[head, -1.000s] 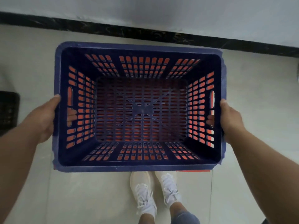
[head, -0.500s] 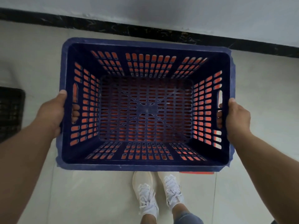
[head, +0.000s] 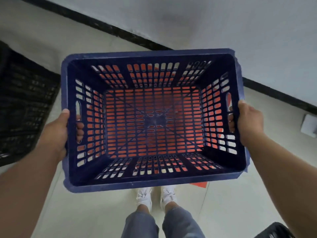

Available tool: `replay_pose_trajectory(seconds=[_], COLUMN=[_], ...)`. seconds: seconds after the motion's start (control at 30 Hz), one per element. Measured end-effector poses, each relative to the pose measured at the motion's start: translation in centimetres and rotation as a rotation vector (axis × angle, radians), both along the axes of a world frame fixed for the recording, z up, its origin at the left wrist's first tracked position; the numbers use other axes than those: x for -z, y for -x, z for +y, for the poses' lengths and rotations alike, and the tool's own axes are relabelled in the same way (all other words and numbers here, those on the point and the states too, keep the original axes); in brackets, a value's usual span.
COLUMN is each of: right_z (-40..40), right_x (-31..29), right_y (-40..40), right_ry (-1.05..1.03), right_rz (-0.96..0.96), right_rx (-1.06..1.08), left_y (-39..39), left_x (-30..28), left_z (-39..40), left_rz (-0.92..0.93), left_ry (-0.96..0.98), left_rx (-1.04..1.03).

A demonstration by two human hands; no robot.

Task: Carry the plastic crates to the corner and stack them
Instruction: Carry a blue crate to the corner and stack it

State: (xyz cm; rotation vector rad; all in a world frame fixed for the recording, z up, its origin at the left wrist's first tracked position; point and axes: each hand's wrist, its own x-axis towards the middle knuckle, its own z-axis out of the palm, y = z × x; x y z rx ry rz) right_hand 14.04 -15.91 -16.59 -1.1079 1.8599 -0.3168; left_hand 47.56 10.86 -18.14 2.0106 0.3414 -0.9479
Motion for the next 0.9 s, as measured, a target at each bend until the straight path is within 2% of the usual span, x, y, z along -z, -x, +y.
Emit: replay_pose_trajectory(seconds=[0.17,0.43,0.63,0.9], right_z=[0.4,3.1,7.1,15.0], right_x=[-6.6,-17.0,-21.6,-26.3], right_y=[-3.7,-11.7,-22.5,-37.3], right_ry=[0.026,0.025,0.059,0.1], right_rz=[0.036,-0.049,-0.06,-0.124], right_rx=[-0.211,-0.418,-0.639,-0.829], left_y=[0.5,0.3,-2.7,-7.9], left_x=[-7.9,-20.7,-25.0,-28.9], left_z=[4.5,13.1,20.4,30.4], left_rz=[-0.002,-0.07,-0.129,-0.164], left_ry=[0.01,0.064,0.082,0.1], left_rx=[-0.162,-0.432,-0.64,-0.848])
